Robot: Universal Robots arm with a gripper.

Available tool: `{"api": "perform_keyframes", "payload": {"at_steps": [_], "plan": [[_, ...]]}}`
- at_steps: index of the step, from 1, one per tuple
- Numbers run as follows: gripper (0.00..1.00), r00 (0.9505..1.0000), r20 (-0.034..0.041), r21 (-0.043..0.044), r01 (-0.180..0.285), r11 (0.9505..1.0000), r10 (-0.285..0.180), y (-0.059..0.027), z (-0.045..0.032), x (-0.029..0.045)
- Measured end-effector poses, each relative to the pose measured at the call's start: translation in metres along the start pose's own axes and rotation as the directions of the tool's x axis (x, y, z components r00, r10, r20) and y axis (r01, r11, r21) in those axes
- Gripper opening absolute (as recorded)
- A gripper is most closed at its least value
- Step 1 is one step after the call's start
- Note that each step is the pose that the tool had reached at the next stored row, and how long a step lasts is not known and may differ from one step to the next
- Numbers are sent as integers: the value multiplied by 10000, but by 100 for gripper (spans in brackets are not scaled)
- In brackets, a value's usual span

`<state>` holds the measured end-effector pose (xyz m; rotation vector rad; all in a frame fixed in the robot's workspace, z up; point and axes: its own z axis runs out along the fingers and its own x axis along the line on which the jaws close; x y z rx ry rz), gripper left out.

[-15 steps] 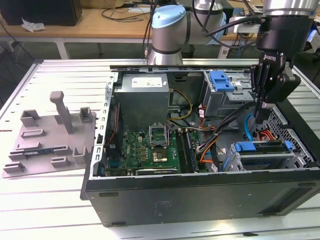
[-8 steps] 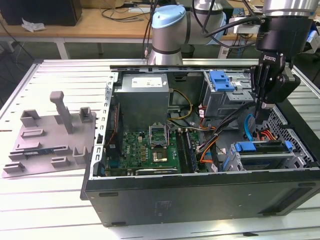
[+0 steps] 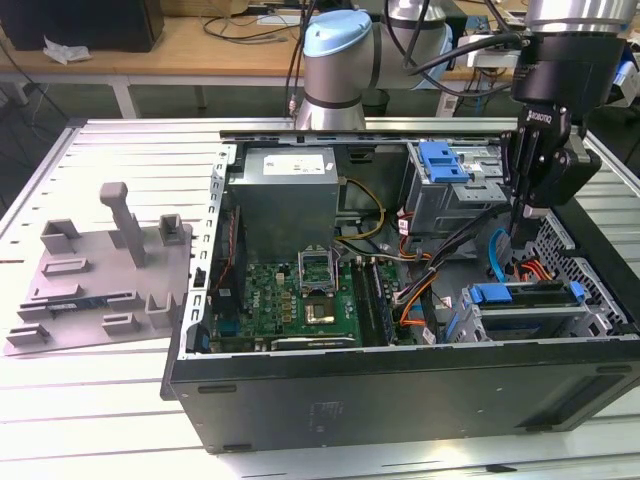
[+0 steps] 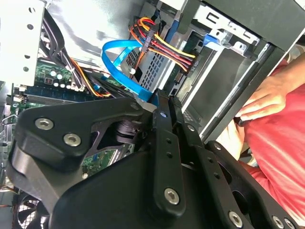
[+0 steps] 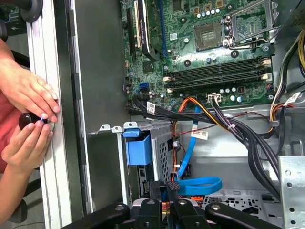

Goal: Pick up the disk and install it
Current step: 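Insert the second disk wire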

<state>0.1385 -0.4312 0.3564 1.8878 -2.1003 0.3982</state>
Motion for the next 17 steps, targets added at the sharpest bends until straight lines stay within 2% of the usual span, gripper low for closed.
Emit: {"api": "perform_keyframes", "payload": {"at_steps": [9,14,17], "plan": [[16,10000,2,0,0,10000,0,-20,33,80],[16,9999,102,-10,3,10000,-3,-53,69,163],[16,9997,246,-25,9,10000,-8,-62,80,187]]}}
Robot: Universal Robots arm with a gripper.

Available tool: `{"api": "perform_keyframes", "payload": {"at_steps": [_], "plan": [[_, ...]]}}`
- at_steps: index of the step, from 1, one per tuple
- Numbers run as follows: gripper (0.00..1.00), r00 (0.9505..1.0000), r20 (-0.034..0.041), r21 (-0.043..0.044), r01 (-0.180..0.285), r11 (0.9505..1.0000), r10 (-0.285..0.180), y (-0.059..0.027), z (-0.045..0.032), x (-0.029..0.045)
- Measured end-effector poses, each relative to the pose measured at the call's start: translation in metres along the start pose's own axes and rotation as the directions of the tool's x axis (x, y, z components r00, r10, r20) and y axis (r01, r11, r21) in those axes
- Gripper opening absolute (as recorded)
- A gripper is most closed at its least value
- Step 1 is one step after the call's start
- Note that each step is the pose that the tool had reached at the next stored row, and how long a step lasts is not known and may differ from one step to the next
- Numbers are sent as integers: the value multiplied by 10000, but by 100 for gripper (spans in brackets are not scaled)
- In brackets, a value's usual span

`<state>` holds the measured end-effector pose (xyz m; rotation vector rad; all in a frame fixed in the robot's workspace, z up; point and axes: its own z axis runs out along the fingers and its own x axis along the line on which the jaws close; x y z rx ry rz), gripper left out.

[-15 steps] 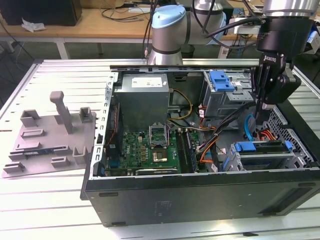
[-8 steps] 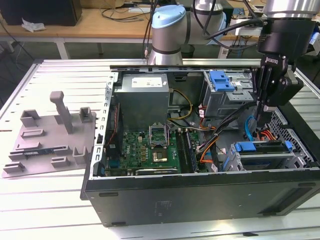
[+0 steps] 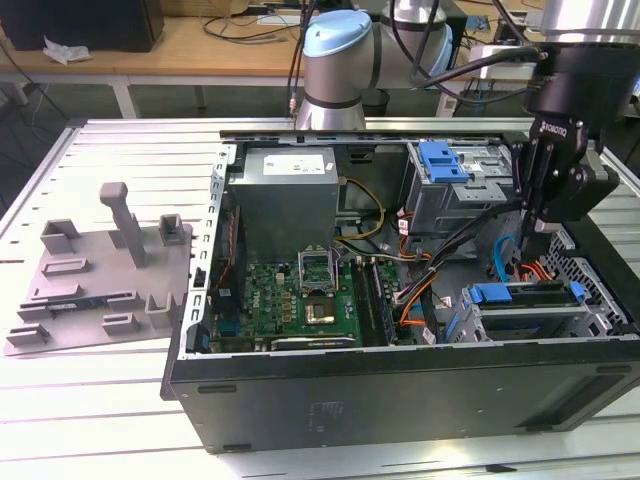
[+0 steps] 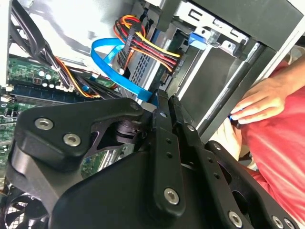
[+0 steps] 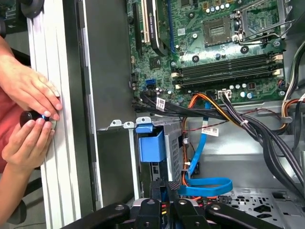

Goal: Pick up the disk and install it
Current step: 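Insert the second disk wire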

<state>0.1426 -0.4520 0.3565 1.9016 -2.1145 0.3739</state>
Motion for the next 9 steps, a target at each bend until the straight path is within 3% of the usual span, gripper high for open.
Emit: {"api": "perform_keyframes", "payload": {"at_steps": [3,7,9], "plan": [[16,9998,186,-15,13,10000,-12,-11,10,26],[16,9994,351,-26,32,10000,-31,-25,22,55],[16,9989,468,-30,53,10000,-52,-34,29,73]]}}
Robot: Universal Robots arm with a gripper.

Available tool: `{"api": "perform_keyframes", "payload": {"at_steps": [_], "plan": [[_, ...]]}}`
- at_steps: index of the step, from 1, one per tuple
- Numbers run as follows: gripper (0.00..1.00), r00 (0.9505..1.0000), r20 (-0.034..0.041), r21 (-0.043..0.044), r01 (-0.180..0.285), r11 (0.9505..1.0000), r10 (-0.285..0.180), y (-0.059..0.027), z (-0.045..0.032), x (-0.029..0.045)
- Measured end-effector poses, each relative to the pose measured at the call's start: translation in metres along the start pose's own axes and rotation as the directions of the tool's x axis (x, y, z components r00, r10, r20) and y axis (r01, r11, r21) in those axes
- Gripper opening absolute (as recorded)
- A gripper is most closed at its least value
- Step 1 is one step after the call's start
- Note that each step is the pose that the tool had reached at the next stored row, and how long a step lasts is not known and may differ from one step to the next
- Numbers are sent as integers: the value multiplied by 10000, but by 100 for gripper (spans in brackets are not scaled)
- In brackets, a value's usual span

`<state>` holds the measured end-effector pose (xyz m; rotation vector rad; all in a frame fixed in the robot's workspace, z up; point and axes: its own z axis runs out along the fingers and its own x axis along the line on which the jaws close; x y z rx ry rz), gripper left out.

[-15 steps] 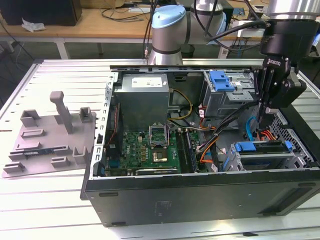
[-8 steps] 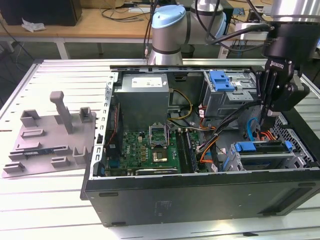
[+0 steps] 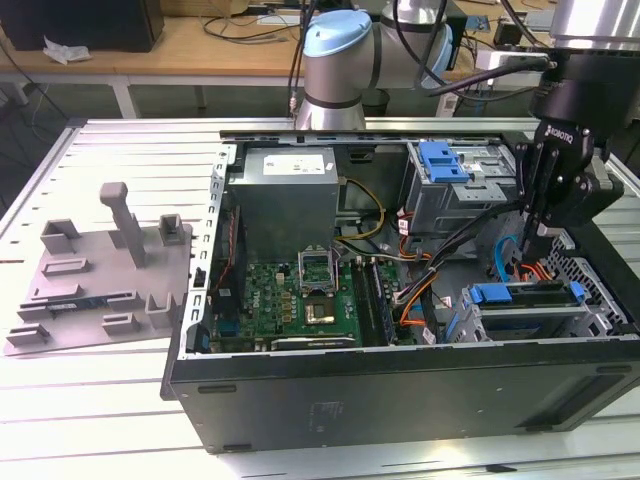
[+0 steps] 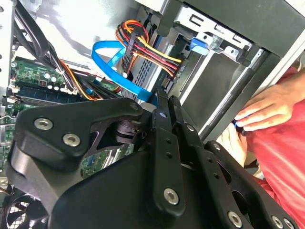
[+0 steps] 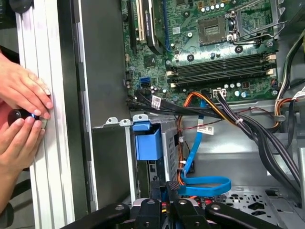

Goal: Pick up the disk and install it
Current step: 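Insert the second disk wire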

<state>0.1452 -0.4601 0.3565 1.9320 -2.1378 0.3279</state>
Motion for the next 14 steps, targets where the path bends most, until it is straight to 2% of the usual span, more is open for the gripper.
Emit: {"api": "perform_keyframes", "payload": {"at_steps": [4,7,14], "plan": [[16,9999,111,4,45,10000,-46,-7,9,27],[16,9997,222,22,121,9999,-122,-9,18,51],[16,9990,361,69,247,9997,-249,-14,32,92]]}}
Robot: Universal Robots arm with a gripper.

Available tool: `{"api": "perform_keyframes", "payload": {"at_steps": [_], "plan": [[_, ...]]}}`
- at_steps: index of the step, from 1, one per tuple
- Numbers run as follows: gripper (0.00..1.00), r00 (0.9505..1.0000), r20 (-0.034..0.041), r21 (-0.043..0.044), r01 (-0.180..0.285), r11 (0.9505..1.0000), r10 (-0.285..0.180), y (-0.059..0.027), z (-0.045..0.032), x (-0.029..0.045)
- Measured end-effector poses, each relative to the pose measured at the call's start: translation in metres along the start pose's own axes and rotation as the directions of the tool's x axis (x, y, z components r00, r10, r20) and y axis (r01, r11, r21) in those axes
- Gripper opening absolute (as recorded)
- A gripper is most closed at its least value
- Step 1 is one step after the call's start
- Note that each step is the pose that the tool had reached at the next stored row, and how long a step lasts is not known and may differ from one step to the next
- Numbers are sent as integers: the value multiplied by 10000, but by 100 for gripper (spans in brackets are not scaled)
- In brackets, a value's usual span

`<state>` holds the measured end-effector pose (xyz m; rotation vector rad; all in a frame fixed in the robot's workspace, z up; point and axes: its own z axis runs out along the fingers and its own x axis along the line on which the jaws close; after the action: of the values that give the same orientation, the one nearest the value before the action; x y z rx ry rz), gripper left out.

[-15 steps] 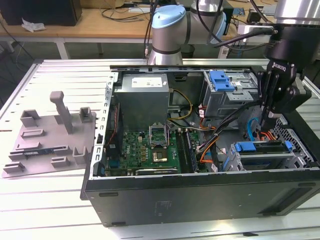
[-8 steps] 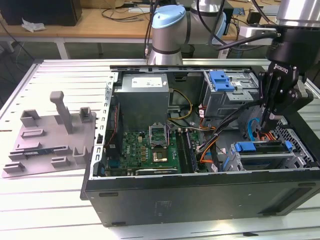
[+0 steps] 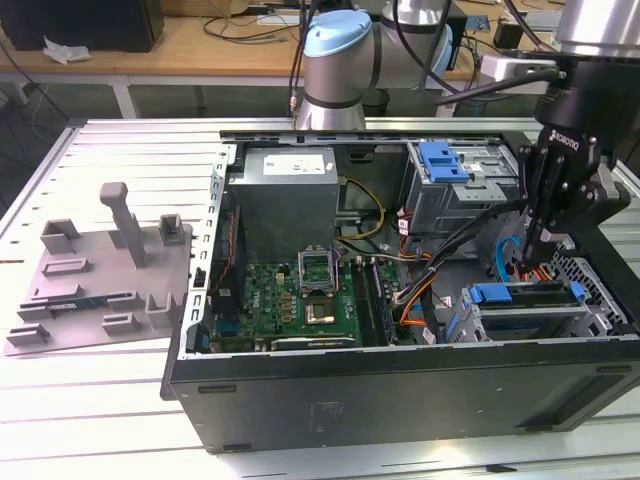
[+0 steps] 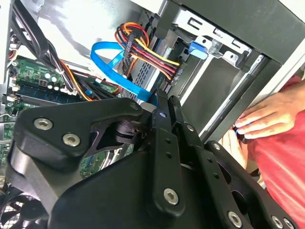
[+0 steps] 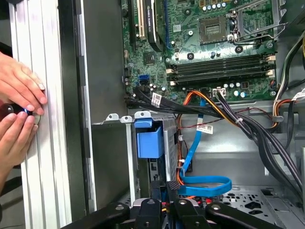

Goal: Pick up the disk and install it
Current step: 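Insert the second disk wire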

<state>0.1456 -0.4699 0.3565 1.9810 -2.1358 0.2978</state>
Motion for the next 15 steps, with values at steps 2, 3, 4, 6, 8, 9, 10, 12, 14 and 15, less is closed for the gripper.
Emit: {"api": "perform_keyframes", "payload": {"at_steps": [2,3,4,6,8,9,10,12,14,15], "plan": [[16,10000,42,13,35,10000,-35,-1,4,14],[16,10000,61,18,50,10000,-50,-2,6,20],[16,9999,80,24,64,10000,-65,-3,9,27],[16,9999,122,36,96,9999,-97,-4,13,43],[16,9998,168,46,123,9999,-123,-5,17,56],[16,9997,201,51,139,9999,-140,-6,20,66],[16,9996,223,54,148,9999,-149,-7,22,72],[16,9994,287,57,170,9998,-172,-8,28,94],[16,9993,324,56,172,9998,-174,-10,35,115],[16,9993,346,55,173,9998,-175,-11,38,125]]}}
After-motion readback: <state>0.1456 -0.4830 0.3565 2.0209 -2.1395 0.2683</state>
